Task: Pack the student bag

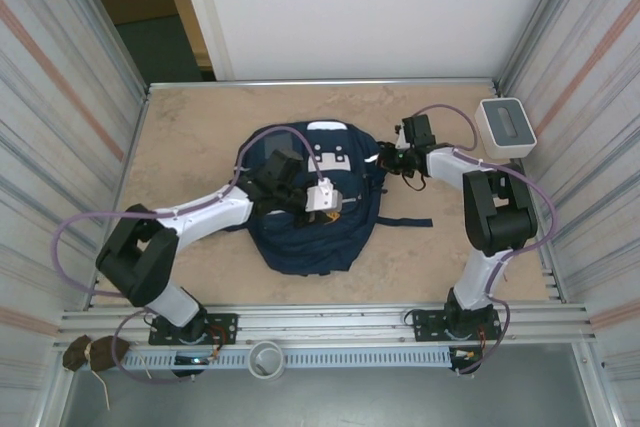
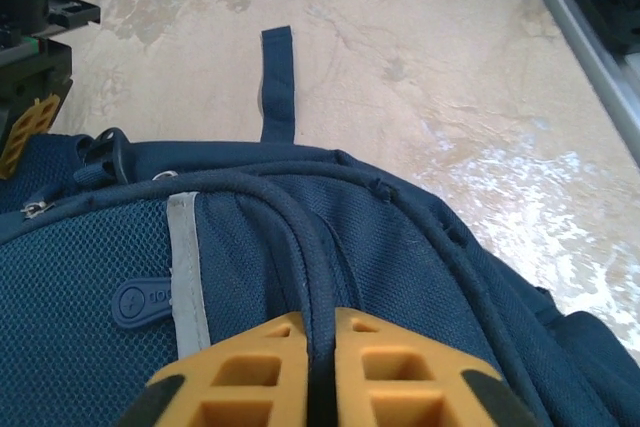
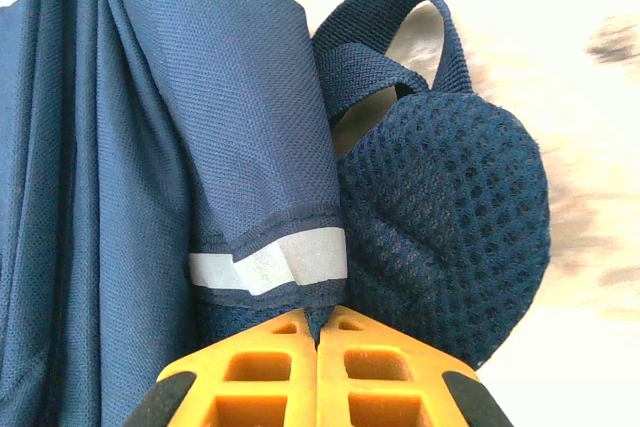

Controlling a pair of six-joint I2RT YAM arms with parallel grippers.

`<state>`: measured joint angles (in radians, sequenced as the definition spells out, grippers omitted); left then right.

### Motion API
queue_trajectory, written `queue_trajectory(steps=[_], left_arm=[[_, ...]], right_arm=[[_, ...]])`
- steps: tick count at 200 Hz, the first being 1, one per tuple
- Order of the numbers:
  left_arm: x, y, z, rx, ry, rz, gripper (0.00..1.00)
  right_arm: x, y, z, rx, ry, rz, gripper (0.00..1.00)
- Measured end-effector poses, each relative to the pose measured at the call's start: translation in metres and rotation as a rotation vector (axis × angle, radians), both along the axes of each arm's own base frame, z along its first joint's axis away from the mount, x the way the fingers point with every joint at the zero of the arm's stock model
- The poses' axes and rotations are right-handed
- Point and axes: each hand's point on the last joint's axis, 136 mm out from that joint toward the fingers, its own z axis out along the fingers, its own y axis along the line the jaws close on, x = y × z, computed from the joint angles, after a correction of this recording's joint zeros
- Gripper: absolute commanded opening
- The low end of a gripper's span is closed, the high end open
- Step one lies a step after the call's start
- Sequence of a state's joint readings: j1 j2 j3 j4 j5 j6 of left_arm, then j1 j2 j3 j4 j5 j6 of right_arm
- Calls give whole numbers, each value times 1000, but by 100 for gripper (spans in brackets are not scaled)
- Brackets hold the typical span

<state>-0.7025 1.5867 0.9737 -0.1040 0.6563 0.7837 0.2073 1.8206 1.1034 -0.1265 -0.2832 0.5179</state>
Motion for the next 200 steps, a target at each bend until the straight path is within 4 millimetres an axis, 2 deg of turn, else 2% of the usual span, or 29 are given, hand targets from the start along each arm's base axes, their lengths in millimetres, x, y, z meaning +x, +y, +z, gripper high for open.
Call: queue_trajectory(steps=[15, 29, 58, 78, 100, 114, 126, 143, 154, 177, 200], left_arm=[[7, -10, -5, 21, -11, 3, 22], [14, -19, -10, 48, -25, 12, 34], [22, -23, -14, 91, -32, 62, 55], [22, -16, -3, 80, -43, 111, 65], [16, -1, 28, 16, -80, 185, 72], [13, 11, 56, -52, -119, 246, 75], [14, 24, 81, -118, -151, 311, 76], [23, 50, 112, -211, -193, 437, 78], [29, 71, 123, -251, -215, 527, 81], [39, 115, 132, -308, -266, 732, 86], [46, 160, 129, -339, -305, 937, 90]], right_arm=[[3, -15, -1, -9, 5, -28, 7], [5, -26, -2, -22, 11, -46, 15], [12, -38, 5, -74, -6, -50, 41], [8, -46, 14, -125, -22, -52, 54], [-2, -56, 48, -188, -97, -69, 62], [-11, -64, 82, -240, -179, -88, 67], [-19, -68, 116, -283, -266, -100, 75], [-31, -70, 161, -330, -390, -115, 89], [-42, -72, 185, -362, -461, -120, 94], [-65, -84, 212, -420, -550, -157, 99], [-83, -100, 216, -474, -581, -202, 99]])
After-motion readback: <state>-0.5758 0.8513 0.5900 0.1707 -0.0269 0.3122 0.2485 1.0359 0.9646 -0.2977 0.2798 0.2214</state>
